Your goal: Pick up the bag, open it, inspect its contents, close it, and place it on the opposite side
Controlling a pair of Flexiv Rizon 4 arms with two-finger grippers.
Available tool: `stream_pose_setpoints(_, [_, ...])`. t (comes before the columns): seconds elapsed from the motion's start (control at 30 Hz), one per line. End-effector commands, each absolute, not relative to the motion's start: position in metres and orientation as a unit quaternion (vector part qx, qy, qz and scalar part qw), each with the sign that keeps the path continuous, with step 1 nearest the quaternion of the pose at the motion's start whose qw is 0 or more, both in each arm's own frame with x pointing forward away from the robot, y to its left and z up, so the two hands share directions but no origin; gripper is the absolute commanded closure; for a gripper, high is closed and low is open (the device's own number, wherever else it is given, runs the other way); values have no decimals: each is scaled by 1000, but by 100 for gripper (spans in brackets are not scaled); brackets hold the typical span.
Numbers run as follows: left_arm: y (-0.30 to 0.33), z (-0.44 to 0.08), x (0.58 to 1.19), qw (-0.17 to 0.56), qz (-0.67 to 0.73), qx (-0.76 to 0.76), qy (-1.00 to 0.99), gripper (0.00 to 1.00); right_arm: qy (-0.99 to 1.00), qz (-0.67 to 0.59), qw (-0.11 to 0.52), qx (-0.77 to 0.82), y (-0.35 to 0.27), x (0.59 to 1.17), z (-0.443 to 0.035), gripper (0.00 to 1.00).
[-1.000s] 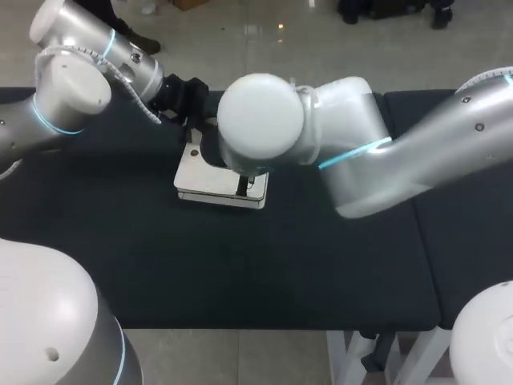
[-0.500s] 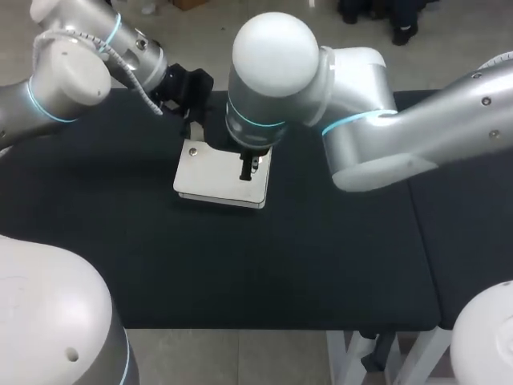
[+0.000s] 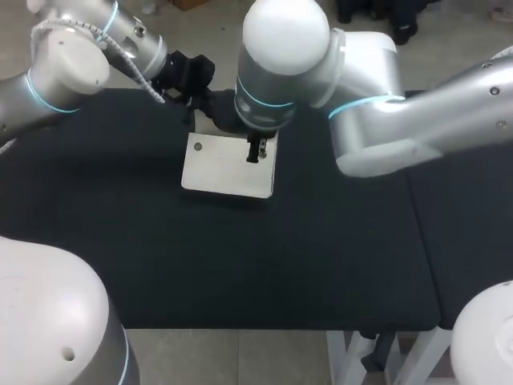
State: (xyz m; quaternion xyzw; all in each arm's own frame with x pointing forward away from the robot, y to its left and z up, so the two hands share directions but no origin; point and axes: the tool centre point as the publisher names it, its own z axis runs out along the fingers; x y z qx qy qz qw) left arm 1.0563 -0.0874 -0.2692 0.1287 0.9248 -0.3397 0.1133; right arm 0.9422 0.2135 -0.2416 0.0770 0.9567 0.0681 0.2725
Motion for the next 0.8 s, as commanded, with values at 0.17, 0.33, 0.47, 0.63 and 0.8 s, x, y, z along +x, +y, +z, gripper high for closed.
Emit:
stream_pose_setpoints(0.17, [-87, -243, 1057, 92, -342, 141, 924, 100, 952, 72, 290, 70, 203, 960, -232, 100])
stream_pose_setpoints(0.33, [-90, -242, 1053, 83, -351, 139, 922, 100, 948, 76, 303, 57, 208, 978, -238, 100])
stream_pose_setpoints(0.47, [-89, -243, 1047, 81, -360, 134, 920, 100, 946, 74, 311, 42, 211, 991, -243, 100])
stream_pose_setpoints(0.63, [-87, -243, 1038, 80, -360, 127, 921, 100, 949, 61, 308, 38, 211, 1009, -250, 100])
stream_pose_setpoints(0.8, [-84, -242, 1036, 82, -363, 118, 921, 100, 952, 58, 297, 35, 214, 1014, -259, 100])
